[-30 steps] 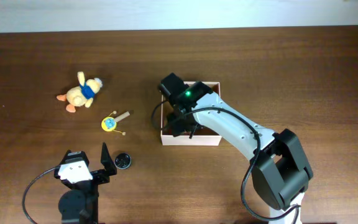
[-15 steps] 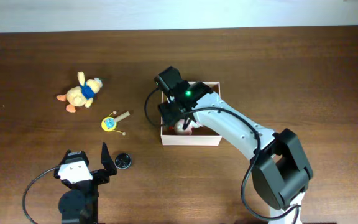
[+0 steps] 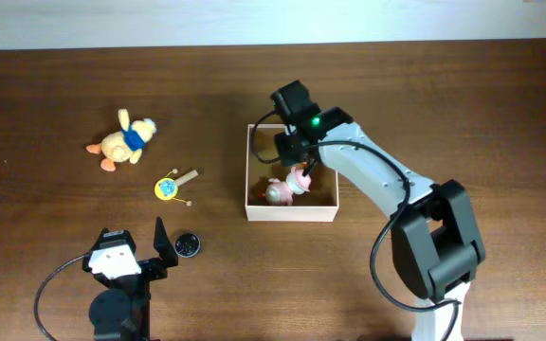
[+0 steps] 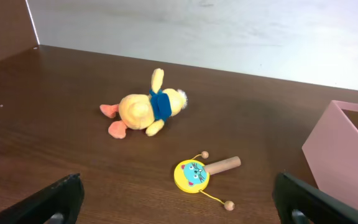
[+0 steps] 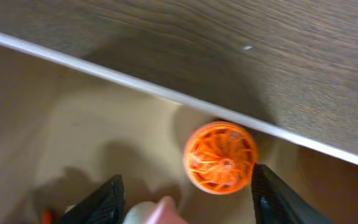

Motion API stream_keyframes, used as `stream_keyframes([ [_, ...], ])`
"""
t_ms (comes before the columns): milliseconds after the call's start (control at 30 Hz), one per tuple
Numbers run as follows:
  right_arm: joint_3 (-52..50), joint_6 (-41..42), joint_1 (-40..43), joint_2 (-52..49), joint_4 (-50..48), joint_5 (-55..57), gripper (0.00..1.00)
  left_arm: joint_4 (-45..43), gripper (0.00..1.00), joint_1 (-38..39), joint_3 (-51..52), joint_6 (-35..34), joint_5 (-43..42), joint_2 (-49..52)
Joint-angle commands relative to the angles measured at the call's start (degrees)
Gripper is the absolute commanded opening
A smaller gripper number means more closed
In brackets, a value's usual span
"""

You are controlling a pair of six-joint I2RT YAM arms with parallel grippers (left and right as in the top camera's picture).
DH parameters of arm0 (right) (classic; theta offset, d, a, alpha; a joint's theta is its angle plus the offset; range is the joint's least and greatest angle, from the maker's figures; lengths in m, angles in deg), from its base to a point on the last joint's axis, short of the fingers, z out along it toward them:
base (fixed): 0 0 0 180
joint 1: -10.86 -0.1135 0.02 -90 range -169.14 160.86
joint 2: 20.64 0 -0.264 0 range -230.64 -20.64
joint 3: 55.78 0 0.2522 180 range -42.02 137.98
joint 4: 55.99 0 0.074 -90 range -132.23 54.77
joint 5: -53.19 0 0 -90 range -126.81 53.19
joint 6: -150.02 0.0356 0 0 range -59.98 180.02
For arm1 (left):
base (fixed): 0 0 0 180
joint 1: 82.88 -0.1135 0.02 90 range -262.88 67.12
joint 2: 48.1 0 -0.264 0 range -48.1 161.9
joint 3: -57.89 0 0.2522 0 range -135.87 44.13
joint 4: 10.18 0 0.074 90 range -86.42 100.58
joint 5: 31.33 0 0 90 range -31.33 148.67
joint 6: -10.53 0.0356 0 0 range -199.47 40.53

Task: Pack container
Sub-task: 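Release the plush toy in the box and adjust it with the right gripper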

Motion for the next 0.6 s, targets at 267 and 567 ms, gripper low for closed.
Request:
stream_keyframes([
  [267,-0.6,0.0,0.2,-0.5,2.6,-4.0,0.44,-0.2,0.99,-0.2,0.4,0.9,-0.7,-0.4],
  [567,-0.6,0.0,0.2,-0.5,6.0,-4.1,0.38,-0.2,0.99,-0.2,0.4,0.9,-0.7,-0.4],
])
